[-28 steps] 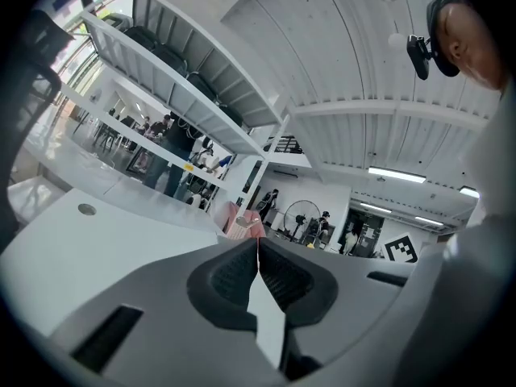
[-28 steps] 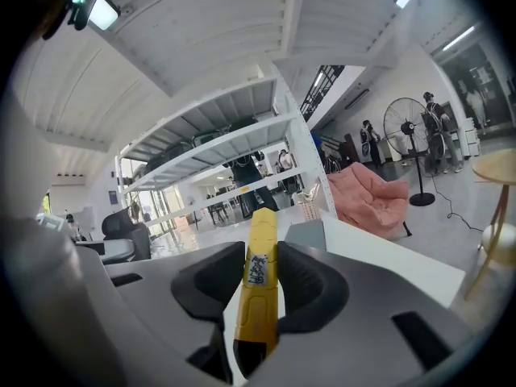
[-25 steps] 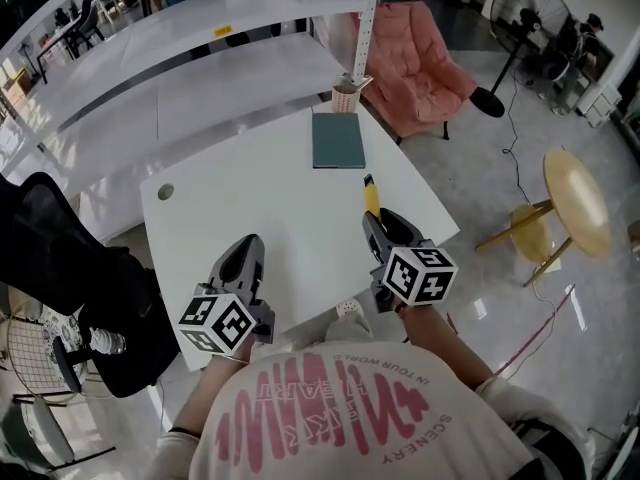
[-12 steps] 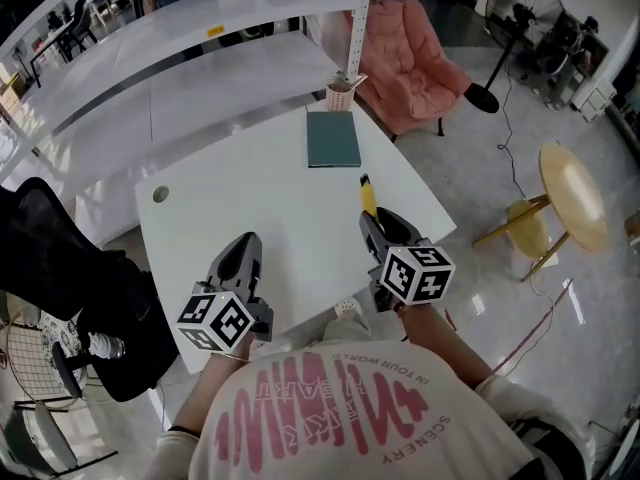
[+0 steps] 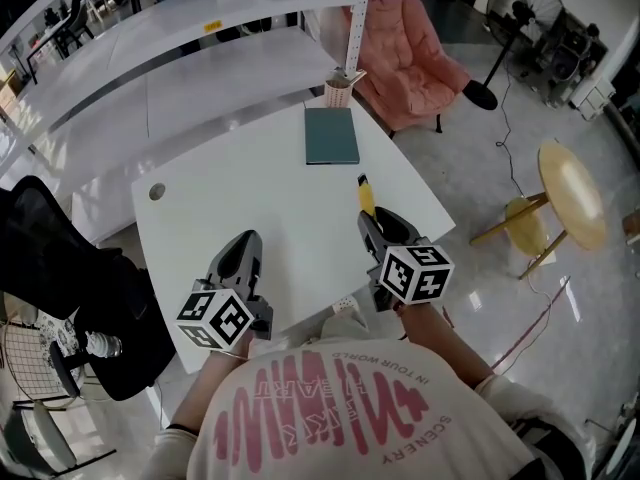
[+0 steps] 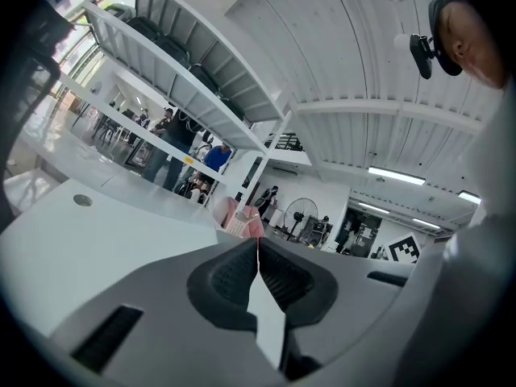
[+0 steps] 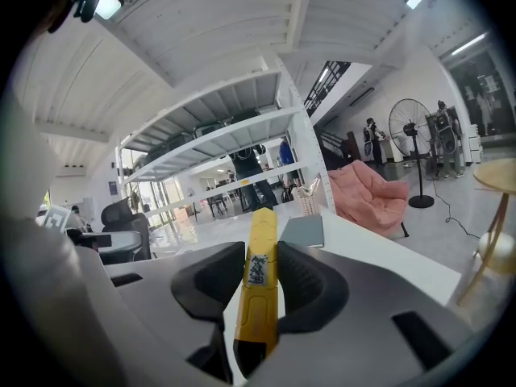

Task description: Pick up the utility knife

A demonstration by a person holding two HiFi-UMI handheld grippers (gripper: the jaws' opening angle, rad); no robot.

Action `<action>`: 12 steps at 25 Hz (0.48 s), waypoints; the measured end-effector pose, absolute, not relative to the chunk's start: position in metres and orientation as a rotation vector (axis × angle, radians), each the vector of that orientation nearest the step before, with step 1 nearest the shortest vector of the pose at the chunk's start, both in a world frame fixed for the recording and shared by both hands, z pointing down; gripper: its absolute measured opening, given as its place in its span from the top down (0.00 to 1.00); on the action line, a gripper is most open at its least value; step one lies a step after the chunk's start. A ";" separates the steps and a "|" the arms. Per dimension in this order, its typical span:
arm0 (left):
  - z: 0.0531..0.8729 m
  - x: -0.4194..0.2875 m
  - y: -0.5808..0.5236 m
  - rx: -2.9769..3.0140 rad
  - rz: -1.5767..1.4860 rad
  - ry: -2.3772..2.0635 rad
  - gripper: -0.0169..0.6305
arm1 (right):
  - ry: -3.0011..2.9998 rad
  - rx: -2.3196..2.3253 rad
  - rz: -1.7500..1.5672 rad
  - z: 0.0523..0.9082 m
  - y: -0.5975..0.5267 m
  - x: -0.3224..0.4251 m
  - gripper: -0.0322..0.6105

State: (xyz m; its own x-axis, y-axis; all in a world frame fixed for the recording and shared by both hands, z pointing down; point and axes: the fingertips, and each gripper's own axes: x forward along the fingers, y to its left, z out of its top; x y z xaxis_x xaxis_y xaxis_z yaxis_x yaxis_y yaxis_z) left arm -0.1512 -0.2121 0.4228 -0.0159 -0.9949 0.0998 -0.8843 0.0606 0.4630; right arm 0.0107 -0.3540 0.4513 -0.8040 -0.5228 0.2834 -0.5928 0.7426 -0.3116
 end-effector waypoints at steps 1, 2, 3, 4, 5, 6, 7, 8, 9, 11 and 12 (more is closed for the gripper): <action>0.423 -0.151 -0.212 1.874 -0.380 -1.952 0.93 | -2.764 0.891 0.584 0.452 -0.354 0.011 0.73; 0.423 -0.151 -0.213 1.874 -0.380 -1.952 0.93 | -2.763 0.890 0.585 0.452 -0.355 0.010 0.73; 0.424 -0.152 -0.213 1.874 -0.380 -1.952 0.93 | -2.763 0.890 0.587 0.452 -0.355 0.010 0.73; 0.424 -0.152 -0.213 1.874 -0.380 -1.952 0.93 | -2.762 0.891 0.587 0.453 -0.355 0.009 0.73; 0.424 -0.153 -0.212 1.874 -0.381 -1.952 0.93 | -2.761 0.891 0.588 0.453 -0.355 0.009 0.73; 0.424 -0.153 -0.212 1.874 -0.381 -1.953 0.93 | -2.760 0.892 0.589 0.453 -0.355 0.009 0.73; 0.424 -0.153 -0.212 1.873 -0.382 -1.953 0.93 | -2.759 0.891 0.589 0.453 -0.354 0.009 0.73; 0.423 -0.153 -0.211 1.873 -0.382 -1.953 0.93 | -2.759 0.890 0.590 0.453 -0.354 0.009 0.73; 0.423 -0.152 -0.211 1.872 -0.381 -1.953 0.93 | -2.760 0.887 0.591 0.452 -0.354 0.009 0.73; 0.422 -0.151 -0.210 1.870 -0.380 -1.954 0.93 | -2.761 0.879 0.591 0.451 -0.353 0.009 0.73; 0.422 -0.151 -0.210 1.869 -0.381 -1.955 0.93 | -2.762 0.876 0.589 0.451 -0.353 0.009 0.73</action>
State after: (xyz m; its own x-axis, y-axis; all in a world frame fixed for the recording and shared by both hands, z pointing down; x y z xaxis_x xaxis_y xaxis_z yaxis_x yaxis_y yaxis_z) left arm -0.1505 -0.2097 0.4221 -0.0195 -0.9945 0.1027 -0.8834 0.0652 0.4641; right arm 0.0093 -0.3528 0.4509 -0.8090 -0.5119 0.2889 -0.5852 0.7475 -0.3142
